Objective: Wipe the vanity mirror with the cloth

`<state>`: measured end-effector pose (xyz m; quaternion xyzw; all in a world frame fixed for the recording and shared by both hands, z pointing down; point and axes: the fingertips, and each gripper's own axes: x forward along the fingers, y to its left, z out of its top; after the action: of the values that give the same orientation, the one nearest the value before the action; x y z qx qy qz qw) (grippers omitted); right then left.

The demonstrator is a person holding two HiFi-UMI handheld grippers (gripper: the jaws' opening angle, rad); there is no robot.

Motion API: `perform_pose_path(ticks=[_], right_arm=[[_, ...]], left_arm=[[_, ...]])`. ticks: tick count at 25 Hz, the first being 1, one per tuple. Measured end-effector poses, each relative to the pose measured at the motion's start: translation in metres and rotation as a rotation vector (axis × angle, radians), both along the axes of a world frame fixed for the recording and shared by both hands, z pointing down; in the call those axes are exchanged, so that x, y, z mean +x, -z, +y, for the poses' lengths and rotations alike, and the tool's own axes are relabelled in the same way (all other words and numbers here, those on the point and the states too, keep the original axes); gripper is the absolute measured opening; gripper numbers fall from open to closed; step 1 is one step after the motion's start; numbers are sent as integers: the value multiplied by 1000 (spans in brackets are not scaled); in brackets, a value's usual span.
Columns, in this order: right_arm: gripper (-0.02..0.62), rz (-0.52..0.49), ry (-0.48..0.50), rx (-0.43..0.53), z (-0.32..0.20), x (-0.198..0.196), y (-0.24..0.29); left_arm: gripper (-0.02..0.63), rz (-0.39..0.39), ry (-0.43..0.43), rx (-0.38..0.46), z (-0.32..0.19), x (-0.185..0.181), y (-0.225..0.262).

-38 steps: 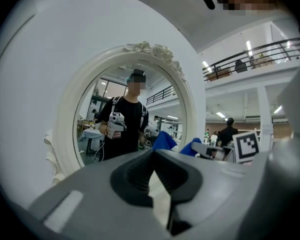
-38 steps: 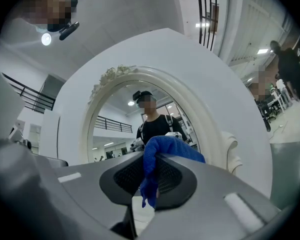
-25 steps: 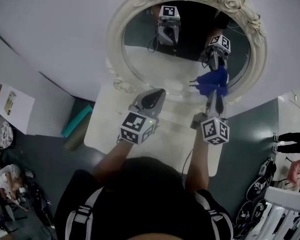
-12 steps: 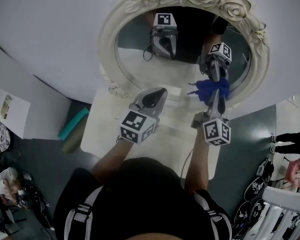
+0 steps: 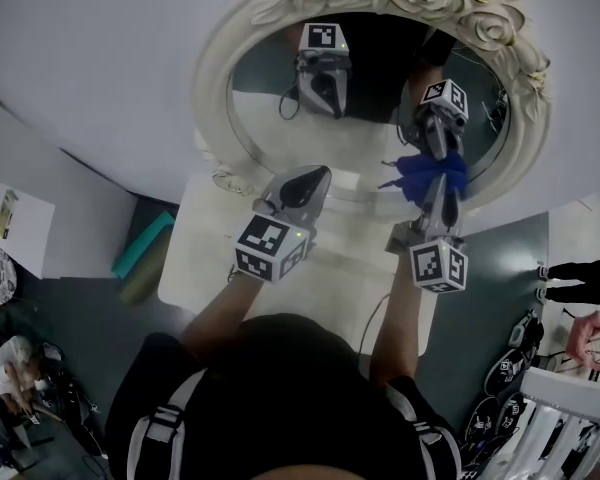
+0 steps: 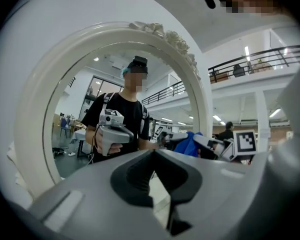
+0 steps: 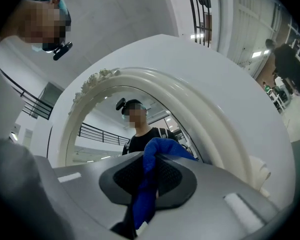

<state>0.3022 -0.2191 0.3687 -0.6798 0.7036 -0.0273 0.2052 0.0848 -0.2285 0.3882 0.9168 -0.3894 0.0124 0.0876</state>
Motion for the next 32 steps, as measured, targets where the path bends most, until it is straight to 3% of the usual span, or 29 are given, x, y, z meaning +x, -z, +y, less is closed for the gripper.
perform_pose_path(ticks=[23,32], right_arm=[[40,190,52,129,-9,-45,114],[40,237,72,144,-12,-63,134]], left_arm=[[6,45,14,48,-4,-40,30],[6,57,15,47,-3,-53,34]])
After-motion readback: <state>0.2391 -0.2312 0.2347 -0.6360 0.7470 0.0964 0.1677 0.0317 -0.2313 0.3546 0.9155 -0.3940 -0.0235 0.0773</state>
